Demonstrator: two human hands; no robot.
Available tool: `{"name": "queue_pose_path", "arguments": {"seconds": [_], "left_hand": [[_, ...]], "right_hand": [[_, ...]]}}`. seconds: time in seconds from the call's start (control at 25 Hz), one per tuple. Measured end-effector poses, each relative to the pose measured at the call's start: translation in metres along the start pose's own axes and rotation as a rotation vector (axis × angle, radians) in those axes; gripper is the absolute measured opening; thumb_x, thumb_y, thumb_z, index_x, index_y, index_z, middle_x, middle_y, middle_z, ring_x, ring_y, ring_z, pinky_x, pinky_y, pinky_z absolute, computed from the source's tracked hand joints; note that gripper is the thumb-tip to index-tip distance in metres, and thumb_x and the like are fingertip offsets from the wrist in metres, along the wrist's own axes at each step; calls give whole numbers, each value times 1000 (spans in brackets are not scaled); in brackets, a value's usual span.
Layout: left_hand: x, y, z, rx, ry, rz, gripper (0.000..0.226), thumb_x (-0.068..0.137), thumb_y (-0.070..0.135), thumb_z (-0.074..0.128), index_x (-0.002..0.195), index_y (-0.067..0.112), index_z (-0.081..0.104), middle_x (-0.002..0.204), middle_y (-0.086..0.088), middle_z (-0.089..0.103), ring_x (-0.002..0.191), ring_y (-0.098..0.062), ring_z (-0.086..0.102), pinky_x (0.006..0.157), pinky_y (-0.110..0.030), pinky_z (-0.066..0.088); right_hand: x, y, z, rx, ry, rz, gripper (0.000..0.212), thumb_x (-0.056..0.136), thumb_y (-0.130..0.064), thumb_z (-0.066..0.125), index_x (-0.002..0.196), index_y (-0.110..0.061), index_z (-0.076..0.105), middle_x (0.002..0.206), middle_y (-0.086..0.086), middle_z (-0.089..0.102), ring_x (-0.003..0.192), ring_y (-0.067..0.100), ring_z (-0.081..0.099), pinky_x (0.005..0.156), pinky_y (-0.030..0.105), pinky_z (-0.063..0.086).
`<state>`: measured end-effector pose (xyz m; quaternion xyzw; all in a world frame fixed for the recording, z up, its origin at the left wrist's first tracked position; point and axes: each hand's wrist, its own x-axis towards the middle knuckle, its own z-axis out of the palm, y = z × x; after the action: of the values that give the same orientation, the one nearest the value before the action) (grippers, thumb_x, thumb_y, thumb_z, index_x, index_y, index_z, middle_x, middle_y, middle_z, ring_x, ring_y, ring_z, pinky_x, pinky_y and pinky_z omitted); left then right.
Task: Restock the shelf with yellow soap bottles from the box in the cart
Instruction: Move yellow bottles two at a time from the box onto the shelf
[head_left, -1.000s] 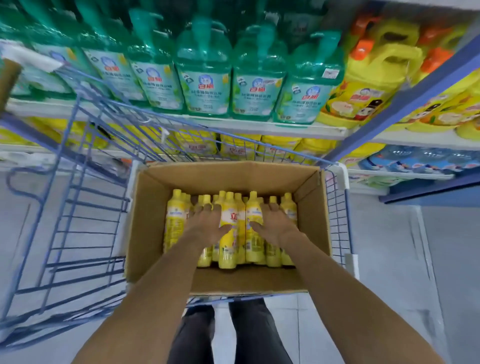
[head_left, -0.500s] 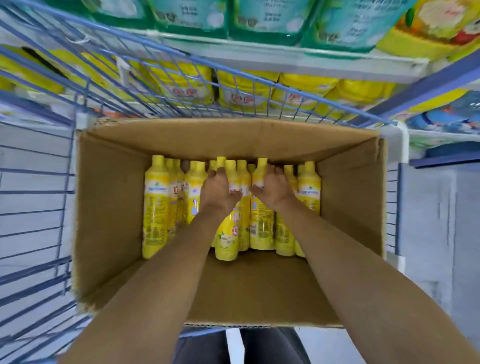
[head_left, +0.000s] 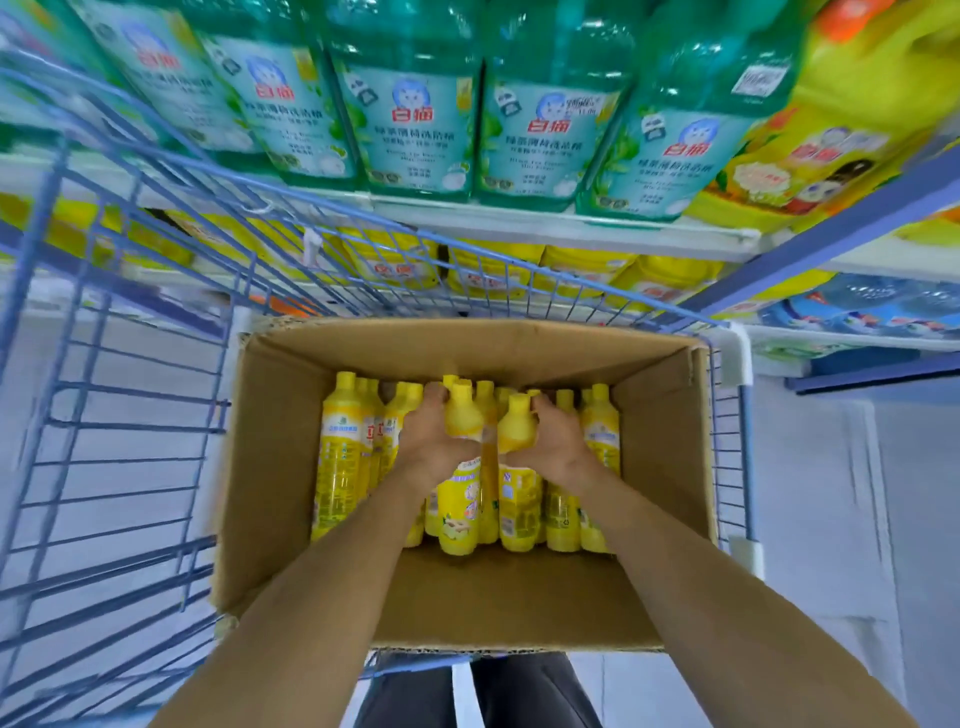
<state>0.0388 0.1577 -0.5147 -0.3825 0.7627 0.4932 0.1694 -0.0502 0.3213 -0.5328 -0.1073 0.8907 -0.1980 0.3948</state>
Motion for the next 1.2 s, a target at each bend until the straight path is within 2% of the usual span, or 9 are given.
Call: {"name": "queue_pose_path", "arguments": {"seconds": [0.08, 0.24, 0.36, 0.44, 0.6, 0.8, 0.92, 1.04, 1.2], "left_hand": [[-17, 15, -27, 35, 19, 60, 67, 61, 17, 91, 113, 13, 49, 95, 4, 61, 83, -11, 59, 61, -20, 46], [-46, 73, -85, 93, 86, 237, 92, 53, 28, 94, 132, 12, 50, 119, 0, 61, 113, -25, 59, 89, -36, 49], [-78, 134, -138, 52, 110, 426, 83, 58, 21, 95, 128, 12, 53, 114, -3, 61, 105, -23, 60, 84, -34, 50], [-103, 174, -172, 36, 127, 554, 78, 57, 19, 95, 122, 12, 54, 108, -3, 62, 97, -22, 60, 76, -34, 50], [-150, 246, -231, 16, 210, 758, 62, 45, 26, 94, 91, 20, 53, 84, 2, 58, 74, -19, 52, 62, -34, 47], [-195, 322, -284, 7, 275, 914, 65, 48, 20, 96, 100, 15, 57, 92, -2, 63, 81, -15, 58, 67, -30, 51], [-212, 366, -306, -32, 295, 973, 66, 49, 20, 94, 107, 18, 62, 99, -3, 71, 88, -16, 69, 78, -41, 60], [-223, 413, -320, -60, 343, 998, 68, 55, 15, 95, 113, 21, 60, 105, 1, 70, 94, -19, 70, 80, -39, 60], [-222, 466, -324, -83, 455, 1020, 69, 56, 19, 93, 112, 25, 53, 109, 1, 68, 97, -20, 68, 82, -43, 59]], "right_hand": [[-24, -16, -24, 4, 7, -75, 75, 64, -30, 95, 126, -10, 57, 117, 5, 67, 110, 24, 62, 80, 29, 43], [-70, -72, -101, 100, 145, -253, 66, 63, -27, 96, 118, -11, 64, 104, -1, 70, 93, 13, 64, 79, 24, 44], [-110, -126, -165, 135, 192, -386, 64, 66, -19, 95, 120, -7, 63, 104, 0, 70, 88, 12, 65, 77, 15, 50], [-140, -161, -203, 122, 291, -497, 66, 64, -22, 97, 118, -9, 62, 102, 1, 71, 89, 13, 65, 74, 19, 52], [-190, -216, -270, 120, 440, -658, 58, 60, -25, 98, 105, -15, 64, 87, -5, 68, 69, -3, 55, 63, 17, 45], [-232, -259, -337, 186, 572, -807, 67, 54, -29, 96, 113, -13, 67, 100, 7, 75, 81, 7, 62, 78, 35, 57], [-252, -281, -382, 209, 594, -893, 63, 58, -25, 97, 113, -15, 68, 102, 5, 76, 87, 12, 68, 84, 39, 58], [-265, -299, -429, 221, 606, -951, 59, 61, -32, 95, 112, -18, 68, 102, 1, 77, 97, 25, 73, 87, 48, 59], [-270, -314, -480, 215, 651, -1015, 54, 69, -24, 93, 116, -13, 67, 105, 3, 76, 96, 19, 72, 85, 38, 61]]}}
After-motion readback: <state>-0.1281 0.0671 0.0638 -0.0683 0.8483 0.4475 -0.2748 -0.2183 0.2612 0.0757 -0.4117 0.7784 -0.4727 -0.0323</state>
